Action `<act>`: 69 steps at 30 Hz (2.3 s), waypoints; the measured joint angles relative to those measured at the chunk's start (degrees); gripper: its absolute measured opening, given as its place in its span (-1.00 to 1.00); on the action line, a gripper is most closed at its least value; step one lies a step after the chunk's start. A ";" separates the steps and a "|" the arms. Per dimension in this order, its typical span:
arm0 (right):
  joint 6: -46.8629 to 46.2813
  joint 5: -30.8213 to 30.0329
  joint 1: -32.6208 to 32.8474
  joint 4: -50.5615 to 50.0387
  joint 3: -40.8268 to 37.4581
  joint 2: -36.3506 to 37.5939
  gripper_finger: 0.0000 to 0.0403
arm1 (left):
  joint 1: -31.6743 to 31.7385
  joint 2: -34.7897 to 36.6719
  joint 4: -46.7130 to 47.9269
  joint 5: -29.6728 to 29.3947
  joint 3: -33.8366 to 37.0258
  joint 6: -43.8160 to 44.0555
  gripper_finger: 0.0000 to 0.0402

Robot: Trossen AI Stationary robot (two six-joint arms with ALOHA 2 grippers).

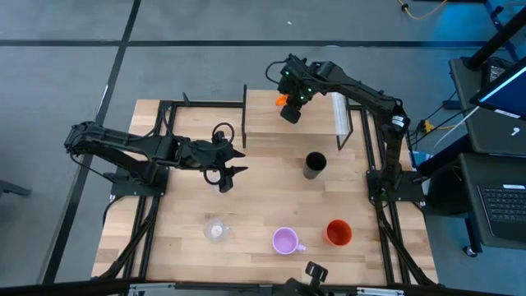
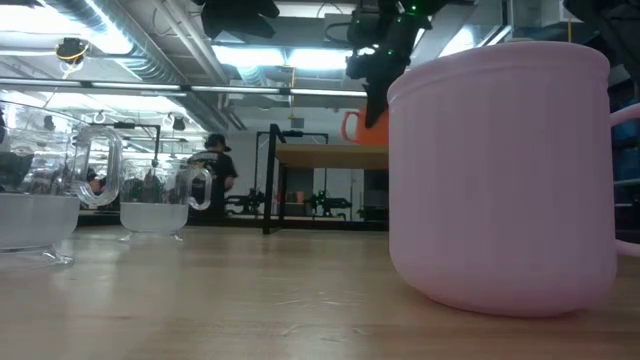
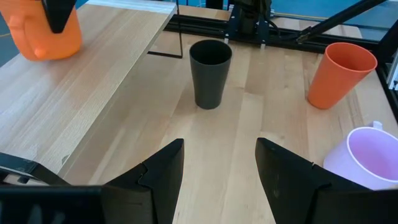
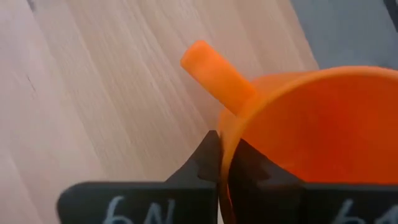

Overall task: Stack small to large cups/mugs on shelf
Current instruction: Put the orange mug on the shelf, then put the purple mug on the shelf

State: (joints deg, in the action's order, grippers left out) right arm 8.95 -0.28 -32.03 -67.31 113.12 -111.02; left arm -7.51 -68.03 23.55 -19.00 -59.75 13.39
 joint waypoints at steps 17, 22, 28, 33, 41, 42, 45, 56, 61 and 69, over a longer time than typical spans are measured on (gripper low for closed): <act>-2.62 -3.03 -0.44 -3.25 5.57 0.00 -0.36 | 0.00 0.00 0.00 0.00 0.00 0.00 -0.04; -5.45 -2.98 -0.22 -12.82 16.58 0.02 -0.30 | 0.00 0.00 0.00 0.01 0.00 0.00 -0.04; -9.67 3.61 3.44 -21.09 18.07 5.54 -0.31 | 0.00 0.00 0.05 0.00 0.00 0.00 -0.04; -8.21 6.31 10.12 -22.39 11.27 12.64 -0.36 | 0.00 0.00 0.03 0.00 0.00 0.04 -0.04; -9.27 6.50 26.82 -10.16 -3.89 23.80 -0.38 | -0.04 0.00 -0.10 0.00 0.00 1.46 -0.04; -10.62 6.48 28.80 -8.11 -6.09 24.84 -0.38 | 0.00 0.00 -0.39 0.00 0.00 1.55 -0.04; -13.96 6.50 34.29 -2.72 -12.20 26.74 -0.38 | 0.00 0.00 -1.35 -0.27 0.00 1.29 -0.04; -22.82 6.53 47.17 23.56 -31.67 27.15 -0.38 | 0.00 0.00 -1.81 -1.55 0.00 1.09 -0.04; -25.20 6.46 49.60 30.94 -36.61 27.10 -0.30 | 0.00 0.00 -1.78 -1.53 0.00 1.07 -0.04; -28.20 8.80 52.03 40.89 -42.89 23.85 0.20 | 0.00 -0.01 -1.64 -1.53 0.00 1.04 -0.04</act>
State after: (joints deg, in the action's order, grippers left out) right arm -19.25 8.52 20.00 -26.42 70.23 -87.17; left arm -7.51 -68.04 21.92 -20.53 -59.75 14.43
